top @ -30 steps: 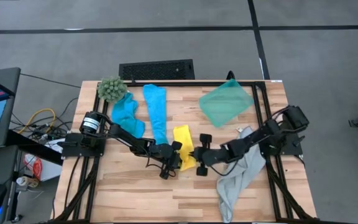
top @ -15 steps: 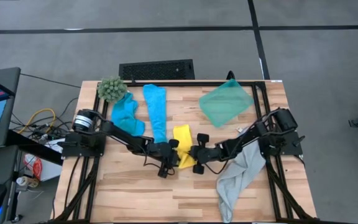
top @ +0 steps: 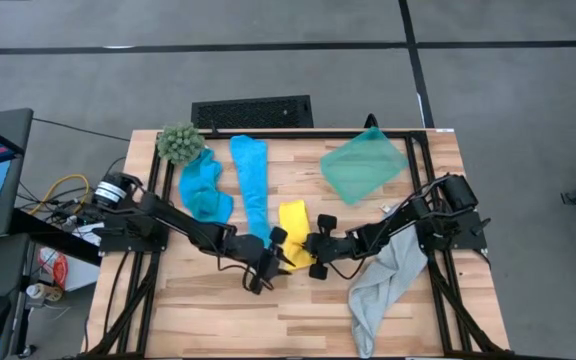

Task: Fold microfiber towels
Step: Fold the yellow towel

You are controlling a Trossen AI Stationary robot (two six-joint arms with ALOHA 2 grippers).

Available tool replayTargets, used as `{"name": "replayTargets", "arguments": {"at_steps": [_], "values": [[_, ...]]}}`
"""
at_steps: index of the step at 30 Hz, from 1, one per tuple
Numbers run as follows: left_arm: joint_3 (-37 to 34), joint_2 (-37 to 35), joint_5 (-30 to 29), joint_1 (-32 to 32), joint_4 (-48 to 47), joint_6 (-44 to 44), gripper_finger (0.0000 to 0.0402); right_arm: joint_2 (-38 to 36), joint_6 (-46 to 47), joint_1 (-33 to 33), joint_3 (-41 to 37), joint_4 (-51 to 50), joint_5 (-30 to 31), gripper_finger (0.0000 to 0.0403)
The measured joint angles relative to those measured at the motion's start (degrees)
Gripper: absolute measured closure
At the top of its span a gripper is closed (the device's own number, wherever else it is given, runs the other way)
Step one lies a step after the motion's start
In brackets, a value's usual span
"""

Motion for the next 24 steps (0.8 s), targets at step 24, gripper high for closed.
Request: {"name": "replayTargets", "arguments": {"at_steps": [24], "values": [[-0.2,4.6,-9.2,3.6,1.3,1.3,0.0300,-1.5,0.0,0.5,-0.1,0.3,-0.8,0.0378]]}}
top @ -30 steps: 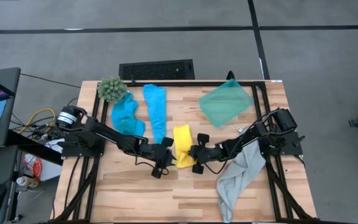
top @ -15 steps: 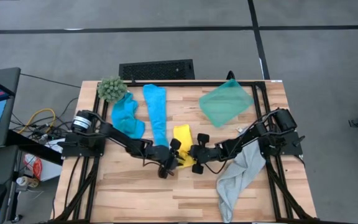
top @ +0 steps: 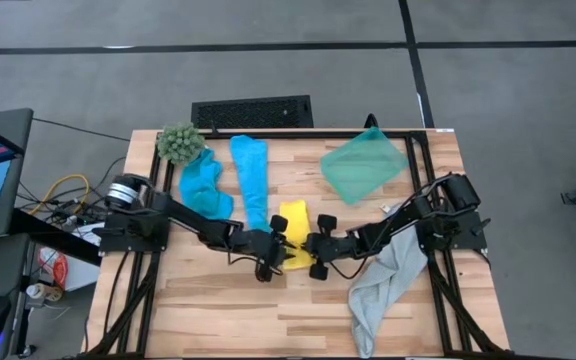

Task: Fold microfiber towels
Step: Fold the yellow towel

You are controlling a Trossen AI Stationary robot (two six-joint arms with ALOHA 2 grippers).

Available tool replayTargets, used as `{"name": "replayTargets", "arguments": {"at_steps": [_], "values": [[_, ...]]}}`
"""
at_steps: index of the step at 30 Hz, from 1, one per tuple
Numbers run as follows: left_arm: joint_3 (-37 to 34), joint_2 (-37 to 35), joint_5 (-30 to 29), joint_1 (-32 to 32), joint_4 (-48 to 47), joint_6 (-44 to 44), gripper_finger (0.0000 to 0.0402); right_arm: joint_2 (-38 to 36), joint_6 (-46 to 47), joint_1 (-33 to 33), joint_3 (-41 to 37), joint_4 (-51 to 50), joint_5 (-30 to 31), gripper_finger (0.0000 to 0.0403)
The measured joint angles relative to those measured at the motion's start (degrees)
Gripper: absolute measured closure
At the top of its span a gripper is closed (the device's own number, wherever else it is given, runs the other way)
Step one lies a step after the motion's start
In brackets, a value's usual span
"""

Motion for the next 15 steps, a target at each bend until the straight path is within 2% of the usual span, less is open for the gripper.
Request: {"name": "replayTargets", "arguments": {"at_steps": [3,5,11,15], "values": [[0.0,-4.4,-7.2,-0.9,-1.1,7.7,0.0300,-0.3,0.0,0.5,0.0,0.0,0.0,0.0383],[-0.5,-5.4,-7.9,0.8,-0.2,12.1,0.0300,-0.3,0.0,0.8,0.0,0.4,0.1,0.0383],[-1.9,-1.7,5.0,11.4,-1.3,7.6,0.0300,-0.3,0.0,1.9,0.7,0.8,0.5,0.0381],[-1.8,0.8,11.8,14.3,-0.3,4.9,0.0300,-0.4,-0.5,2.3,2.7,-0.7,0.5,0.0384]]}}
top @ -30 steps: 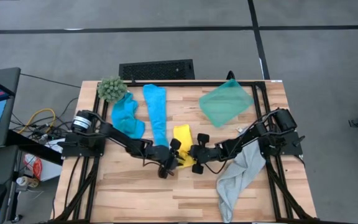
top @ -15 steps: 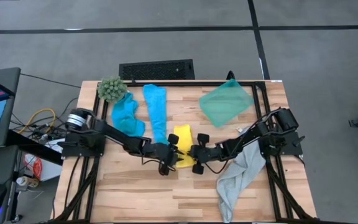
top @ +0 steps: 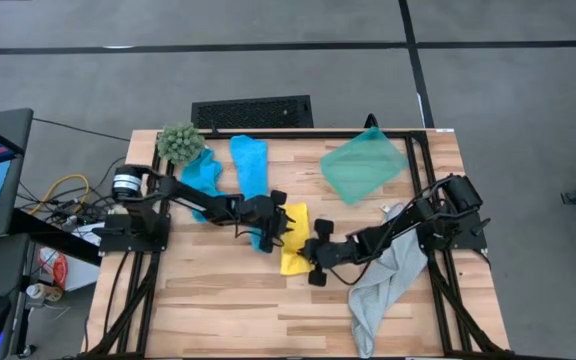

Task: Fold microfiber towels
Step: Fold the yellow towel

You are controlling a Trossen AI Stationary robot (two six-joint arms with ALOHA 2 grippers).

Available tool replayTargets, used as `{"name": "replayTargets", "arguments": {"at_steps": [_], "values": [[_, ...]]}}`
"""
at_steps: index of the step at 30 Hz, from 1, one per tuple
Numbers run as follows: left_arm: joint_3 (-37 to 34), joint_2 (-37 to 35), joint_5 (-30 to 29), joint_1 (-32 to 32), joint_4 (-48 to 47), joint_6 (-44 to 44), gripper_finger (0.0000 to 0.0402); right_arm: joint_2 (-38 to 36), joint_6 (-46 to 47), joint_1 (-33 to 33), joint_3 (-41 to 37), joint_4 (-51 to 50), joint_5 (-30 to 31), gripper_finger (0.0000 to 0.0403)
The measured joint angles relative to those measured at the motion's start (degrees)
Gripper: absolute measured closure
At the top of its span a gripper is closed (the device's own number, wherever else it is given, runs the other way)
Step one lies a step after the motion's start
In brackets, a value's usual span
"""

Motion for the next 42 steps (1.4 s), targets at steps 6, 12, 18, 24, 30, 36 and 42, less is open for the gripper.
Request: {"name": "replayTargets", "arguments": {"at_steps": [6,12,18,24,30,36,42], "values": [[0.1,3.1,3.6,-1.6,2.0,-0.8,0.0300,-0.1,-2.8,-0.7,3.6,-6.0,0.1,0.0377],[0.2,6.9,4.0,-2.9,4.2,-2.3,0.0300,-2.5,-4.8,-2.6,5.0,-11.0,0.2,0.0383],[0.3,7.5,4.8,-3.8,4.6,-3.5,0.0300,-8.1,-7.5,-5.0,5.0,-15.1,1.7,0.0378],[0.2,6.6,3.6,-4.8,3.4,-6.0,0.0300,-10.0,-10.4,-8.7,5.0,-16.0,1.1,0.0381],[0.1,1.7,-2.5,-7.0,-2.4,-9.6,0.0300,-7.9,-10.8,-10.6,5.0,-15.8,-1.5,0.0375],[0.1,-5.7,-6.7,-10.0,-12.8,-10.6,0.0300,-7.9,-13.4,-10.9,5.0,-14.4,-1.5,0.0381],[0.1,-12.6,-14.6,-13.1,-24.3,-12.2,0.0300,-7.9,-15.6,-13.8,5.0,-12.7,-1.6,0.0376]]}}
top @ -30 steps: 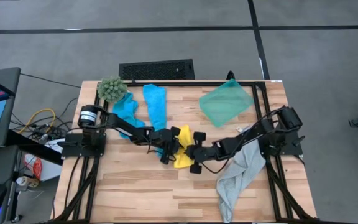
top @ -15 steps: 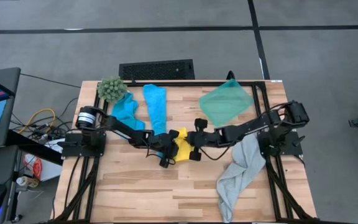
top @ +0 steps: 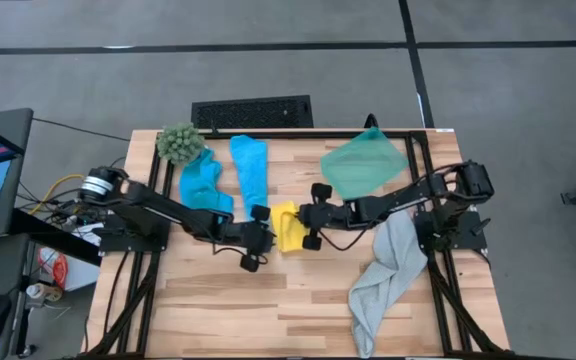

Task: Fold microfiber towels
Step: Fold the yellow towel

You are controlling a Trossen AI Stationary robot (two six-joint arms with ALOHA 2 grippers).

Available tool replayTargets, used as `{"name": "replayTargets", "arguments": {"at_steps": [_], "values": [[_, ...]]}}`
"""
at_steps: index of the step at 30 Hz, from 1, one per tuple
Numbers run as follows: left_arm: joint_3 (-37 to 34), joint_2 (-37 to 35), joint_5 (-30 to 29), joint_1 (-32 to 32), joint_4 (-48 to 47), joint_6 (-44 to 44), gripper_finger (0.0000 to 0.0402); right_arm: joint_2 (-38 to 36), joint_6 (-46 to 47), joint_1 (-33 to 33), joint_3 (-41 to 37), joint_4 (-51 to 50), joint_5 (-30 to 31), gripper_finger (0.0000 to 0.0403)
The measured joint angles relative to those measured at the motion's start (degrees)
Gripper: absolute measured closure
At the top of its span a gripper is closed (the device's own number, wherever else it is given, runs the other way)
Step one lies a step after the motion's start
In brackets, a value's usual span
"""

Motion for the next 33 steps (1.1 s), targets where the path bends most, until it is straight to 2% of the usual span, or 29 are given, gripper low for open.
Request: {"name": "replayTargets", "arguments": {"at_steps": [6,11,18,23,33], "values": [[0.0,-4.1,-6.3,-2.3,-4.5,-0.3,0.0300,0.0,-1.5,-3.5,0.0,4.0,-6.0,0.0379],[0.0,-4.3,-9.5,-2.9,-7.6,-1.4,0.0300,0.1,-3.5,-5.9,0.0,5.7,-7.2,0.0376],[0.0,-4.3,-10.0,-3.1,-9.5,-3.3,0.0300,1.1,-5.0,-9.2,0.0,8.1,-10.5,0.0377],[0.0,-4.3,-10.3,-3.1,-9.5,-3.3,0.0300,5.0,-6.5,-9.3,0.2,11.6,-11.0,0.0374],[0.0,-4.3,-11.0,-3.1,-9.5,-3.3,0.0300,11.1,-9.1,-11.0,5.2,10.4,-10.8,0.0373]]}}
